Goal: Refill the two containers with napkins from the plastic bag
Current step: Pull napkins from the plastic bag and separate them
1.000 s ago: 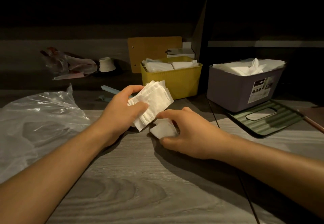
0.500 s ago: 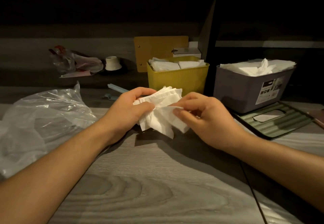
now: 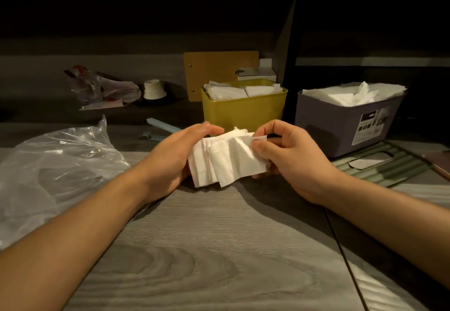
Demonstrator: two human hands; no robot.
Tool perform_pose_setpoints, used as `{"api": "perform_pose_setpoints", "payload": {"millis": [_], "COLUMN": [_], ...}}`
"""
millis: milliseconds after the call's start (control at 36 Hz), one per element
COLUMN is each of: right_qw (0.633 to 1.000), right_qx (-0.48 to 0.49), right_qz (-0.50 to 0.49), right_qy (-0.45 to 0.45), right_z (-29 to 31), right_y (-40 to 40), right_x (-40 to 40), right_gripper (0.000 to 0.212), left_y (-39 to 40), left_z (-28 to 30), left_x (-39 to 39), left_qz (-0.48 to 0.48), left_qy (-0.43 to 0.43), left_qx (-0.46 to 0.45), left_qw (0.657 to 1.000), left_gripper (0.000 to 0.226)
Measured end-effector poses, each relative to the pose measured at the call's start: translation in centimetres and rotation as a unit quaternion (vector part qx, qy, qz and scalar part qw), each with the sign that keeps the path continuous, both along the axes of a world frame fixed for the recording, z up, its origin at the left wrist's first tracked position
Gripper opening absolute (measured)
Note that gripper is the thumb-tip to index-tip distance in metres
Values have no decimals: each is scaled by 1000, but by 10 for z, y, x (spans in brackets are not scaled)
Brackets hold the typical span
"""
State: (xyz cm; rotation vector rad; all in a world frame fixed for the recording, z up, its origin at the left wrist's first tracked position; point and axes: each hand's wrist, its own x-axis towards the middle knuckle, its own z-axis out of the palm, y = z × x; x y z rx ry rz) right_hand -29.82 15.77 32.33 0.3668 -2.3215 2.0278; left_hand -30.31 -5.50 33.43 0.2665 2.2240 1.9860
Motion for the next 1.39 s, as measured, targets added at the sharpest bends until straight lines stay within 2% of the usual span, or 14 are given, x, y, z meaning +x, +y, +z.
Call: {"api": "perform_pose_setpoints", "payload": {"millis": [56,139,194,306,333,444,528,583,667,750,917,1083,1250,1389], "right_qw": [999,995,990,956,956,965,966,976,987,988,993,995,999,997], "right_qx": [25,72,111,233,233,219,221,187,129,121,97,82,20,74], "right_qz": [-13,-29,-32,-49,-41,16,43,32,12,10,-8,6,-16,-12], "right_qy": [19,55,82,173,174,144,125,107,91,94,71,53,25,30], "right_z": [-3,-6,-6,-5,-4,-5,-6,-6,-6,-6,-10,-11,-11,-8], "right_y": [-1,0,2,8,9,8,4,4,4,3,8,6,13,11], "right_x": [0,-1,-3,-3,-2,3,3,3,2,3,-2,-4,-7,-4], "right_gripper": [3,2,4,14,22,80,91,88,85,85,74,46,31,14], "left_y": [-2,-2,0,0,-1,0,2,4,7,11,11,14,11,11], "left_z": [-2,-8,-11,-10,-10,-9,-10,-9,-9,-10,-13,-18,-18,-17], "left_x": [1,0,-1,-1,0,1,2,3,4,4,5,5,4,5], "left_qz": [-30,-26,-3,1,-4,-21,-37,-39,-13,6,58,69,77,69], "left_qy": [23,94,121,132,131,116,114,119,120,122,104,130,138,142], "left_qx": [-17,-113,-109,-100,-98,-84,-80,-89,-93,-106,-85,-116,-74,-63], "left_qw": [999,989,987,986,987,989,990,988,988,987,989,982,985,985], "left_gripper": [43,54,60,62,62,61,64,70,92,100,91,86,73,70]}}
